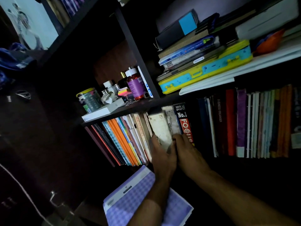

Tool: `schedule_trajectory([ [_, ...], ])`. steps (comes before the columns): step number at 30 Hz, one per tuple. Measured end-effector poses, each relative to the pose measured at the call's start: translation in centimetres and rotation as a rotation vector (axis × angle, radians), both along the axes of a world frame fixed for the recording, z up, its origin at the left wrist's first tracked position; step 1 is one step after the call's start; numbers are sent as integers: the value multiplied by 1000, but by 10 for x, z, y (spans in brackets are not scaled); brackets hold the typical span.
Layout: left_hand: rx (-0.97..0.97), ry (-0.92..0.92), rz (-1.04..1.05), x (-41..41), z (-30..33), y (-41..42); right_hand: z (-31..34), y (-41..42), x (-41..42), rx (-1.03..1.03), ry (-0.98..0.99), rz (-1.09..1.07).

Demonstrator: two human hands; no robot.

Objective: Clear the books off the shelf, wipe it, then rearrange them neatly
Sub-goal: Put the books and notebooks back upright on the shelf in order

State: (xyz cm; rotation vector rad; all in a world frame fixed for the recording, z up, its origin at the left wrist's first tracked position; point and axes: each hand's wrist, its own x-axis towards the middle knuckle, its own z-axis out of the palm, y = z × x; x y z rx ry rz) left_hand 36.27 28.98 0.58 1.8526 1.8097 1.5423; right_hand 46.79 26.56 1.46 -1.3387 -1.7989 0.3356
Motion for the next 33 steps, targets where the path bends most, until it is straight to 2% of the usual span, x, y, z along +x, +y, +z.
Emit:
schedule_trajectory([
  [3, -64, 1, -30, -1, -3, 3, 1, 1, 0, -1, -24, -2],
  [7, -103, -25, -66, -3, -2, 5, 7, -1, 13, 1, 55, -74],
  [9, -121, -20, -80, -4, -5, 6, 8, -5, 14, 1, 15, -55],
  [11, -182, -83, -142, -5, -7, 9, 6, -6, 12, 17, -15, -7],
  [14, -263, -347, -165, -7, -7, 13, 6, -6, 10, 28, -3, 6],
  [17, -283, -316, -207, -9, 26, 4, 8, -9, 13, 22, -6, -15],
  [19, -398, -320, -287, -14, 51, -2, 7, -12, 12, 0, 4, 57],
  [21, -492, -237, -356, -26, 72, -14, 4, -17, 8, -51, -33, 153],
  [24, -524, 14, -312, -71, 76, -40, -4, -29, -6, -165, -312, 287],
  [26, -496, 212, -152, -115, 63, -62, -5, -34, -13, -190, -481, 310],
  [29, -616, 556, 180, -182, 30, -102, -5, -35, -15, -214, -506, 295],
  [31, -719, 543, 247, -195, 9, -122, -6, -34, -16, -216, -489, 286],
  [33, -665, 511, 304, -189, -4, -129, -8, -33, -18, -203, -453, 267],
])
